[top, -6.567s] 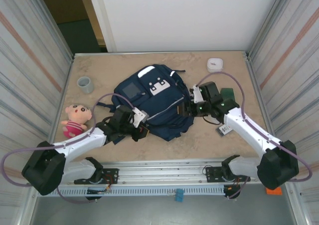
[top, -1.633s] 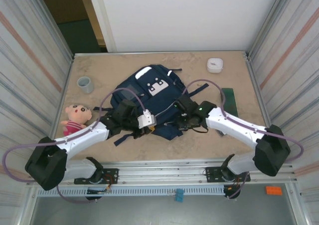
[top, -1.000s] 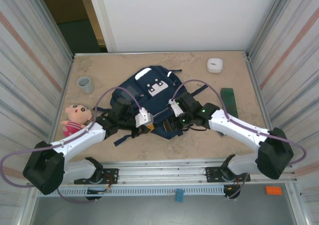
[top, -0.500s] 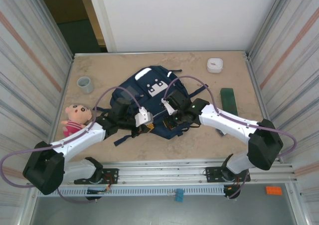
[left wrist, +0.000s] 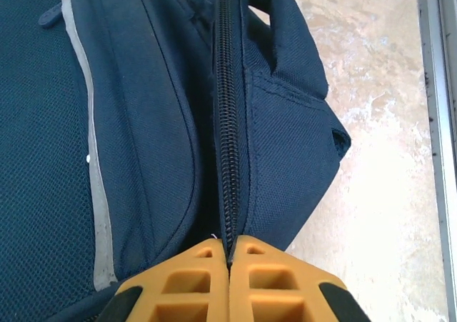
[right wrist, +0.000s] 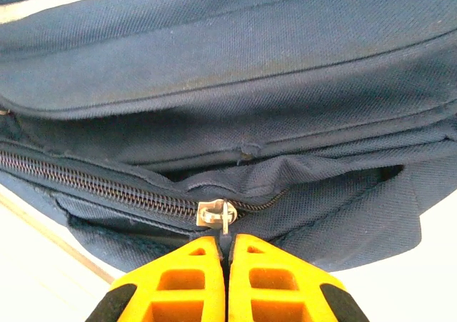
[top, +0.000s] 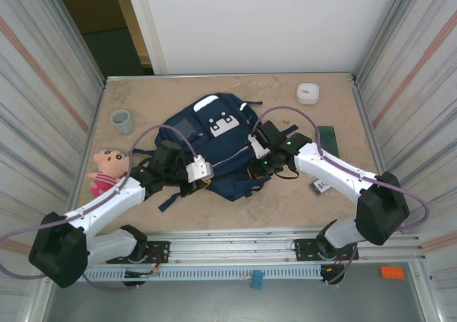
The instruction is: Pack the student bag
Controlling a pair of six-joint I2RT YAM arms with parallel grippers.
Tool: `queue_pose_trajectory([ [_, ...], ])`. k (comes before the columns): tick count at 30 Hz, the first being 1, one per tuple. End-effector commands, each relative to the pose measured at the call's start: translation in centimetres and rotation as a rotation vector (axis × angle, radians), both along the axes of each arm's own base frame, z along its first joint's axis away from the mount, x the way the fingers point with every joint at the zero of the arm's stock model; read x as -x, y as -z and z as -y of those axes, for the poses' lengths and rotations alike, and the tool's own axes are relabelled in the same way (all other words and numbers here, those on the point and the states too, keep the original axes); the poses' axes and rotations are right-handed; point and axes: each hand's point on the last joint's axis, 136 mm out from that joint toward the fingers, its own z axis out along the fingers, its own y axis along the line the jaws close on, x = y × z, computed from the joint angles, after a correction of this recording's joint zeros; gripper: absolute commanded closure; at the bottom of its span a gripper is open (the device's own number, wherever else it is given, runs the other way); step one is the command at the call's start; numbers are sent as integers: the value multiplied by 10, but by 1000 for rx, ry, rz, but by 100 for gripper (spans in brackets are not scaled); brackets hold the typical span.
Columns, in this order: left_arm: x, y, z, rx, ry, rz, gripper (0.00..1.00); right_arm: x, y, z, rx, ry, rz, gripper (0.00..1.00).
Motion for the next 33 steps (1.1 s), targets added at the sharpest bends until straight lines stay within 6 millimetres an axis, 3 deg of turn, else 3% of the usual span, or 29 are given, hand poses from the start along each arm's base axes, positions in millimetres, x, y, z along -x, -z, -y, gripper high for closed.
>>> queue_pose_trajectory([
  [1, 8, -27, 0, 27, 22, 10, 74, 20, -9, -18, -121, -27, -60, 100],
  [3, 15, -46, 14, 100, 24, -17, 57, 25, -13, -27, -160, -43, -72, 100],
  [5, 19, -52, 32, 132, 28, 7, 49, 26, -13, -28, -162, -46, -81, 100],
  [11, 12, -22, 72, 67, 29, -10, 37, 32, -16, -36, -195, -75, -103, 100],
  [14, -6, 0, 79, -6, -20, 2, 36, 33, -16, -33, -187, -74, -101, 100],
  [17, -19, 11, 83, -31, -46, 19, 48, 32, -17, -29, -189, -63, -98, 100],
  [20, -21, 21, 86, -71, -29, 6, 70, 29, -17, -23, -175, -38, -91, 100],
  [22, -19, 24, 81, -107, -6, 20, 96, 20, -12, -7, -131, 28, -76, 100],
  [23, -17, 23, 77, -116, 2, 36, 100, 15, -8, 2, -106, 69, -71, 100],
  [27, 10, 12, 53, -111, 136, 71, 100, 4, 7, 30, -88, 194, -62, 100],
  [30, 24, 9, 26, -119, 186, 48, 100, 1, 7, 28, -119, 201, -45, 100],
  [33, 25, 7, 0, -142, 186, 50, 100, 10, 13, 16, -145, 168, -53, 100],
])
